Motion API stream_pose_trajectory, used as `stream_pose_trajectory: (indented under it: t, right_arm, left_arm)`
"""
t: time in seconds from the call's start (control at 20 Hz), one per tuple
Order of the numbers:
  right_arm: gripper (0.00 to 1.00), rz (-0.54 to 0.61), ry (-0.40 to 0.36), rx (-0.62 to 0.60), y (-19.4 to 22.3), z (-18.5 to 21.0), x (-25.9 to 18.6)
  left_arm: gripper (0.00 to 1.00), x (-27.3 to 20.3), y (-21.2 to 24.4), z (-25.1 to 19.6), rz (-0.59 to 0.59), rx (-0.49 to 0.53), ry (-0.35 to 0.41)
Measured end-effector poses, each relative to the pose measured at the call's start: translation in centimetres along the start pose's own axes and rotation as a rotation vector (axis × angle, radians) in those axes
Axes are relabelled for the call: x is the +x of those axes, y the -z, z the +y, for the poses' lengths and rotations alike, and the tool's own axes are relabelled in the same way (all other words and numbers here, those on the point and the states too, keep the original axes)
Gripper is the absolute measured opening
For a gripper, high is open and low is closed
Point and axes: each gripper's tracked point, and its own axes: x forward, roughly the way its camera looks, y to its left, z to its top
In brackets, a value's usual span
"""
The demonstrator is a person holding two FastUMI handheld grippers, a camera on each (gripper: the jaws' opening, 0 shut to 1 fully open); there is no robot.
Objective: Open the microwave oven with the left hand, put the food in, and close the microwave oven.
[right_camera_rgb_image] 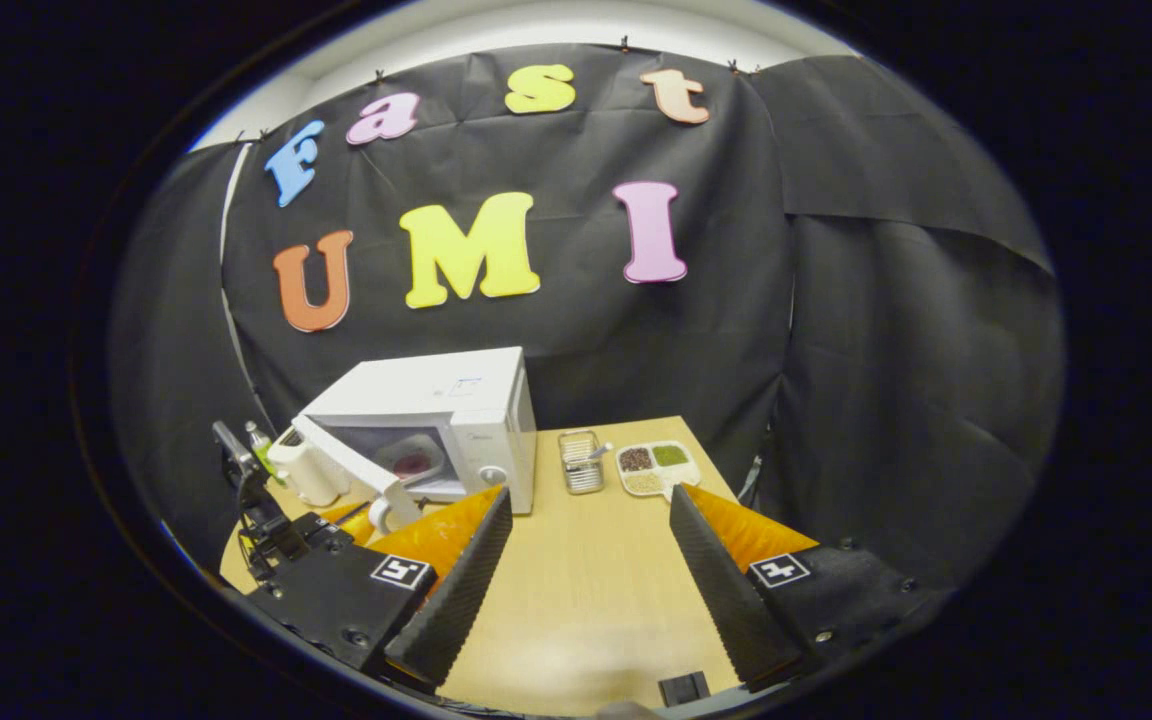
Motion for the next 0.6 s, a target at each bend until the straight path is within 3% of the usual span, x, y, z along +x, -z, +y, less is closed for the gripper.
stream_pose_trajectory:
  t: [0.1, 0.15, 0.2, 0.6]
  right_arm:
    - [1.0, -0.004, 0.012, 0.001, -0.3, -0.7, 0.1]
    - [0.92, -0.009, 0.017, 0.003, -0.6, -1.0, 0.1]
    - [1.0, -0.01, 0.021, 0.006, -0.7, -1.3, 0.2]
    - [1.0, -0.019, 0.05, -0.005, -1.5, -2.6, 0.5]
  left_arm:
    - [0.0, 1.4, 0.1, -0.2, 0.005, -0.006, 0.0]
    - [0.0, 2.1, 0.1, -0.2, 0.008, -0.008, -0.003]
    - [0.0, 2.7, 0.0, -0.2, 0.007, -0.013, -0.007]
    - [0.0, 7.9, -0.9, -0.7, 0.015, -0.037, -0.011]
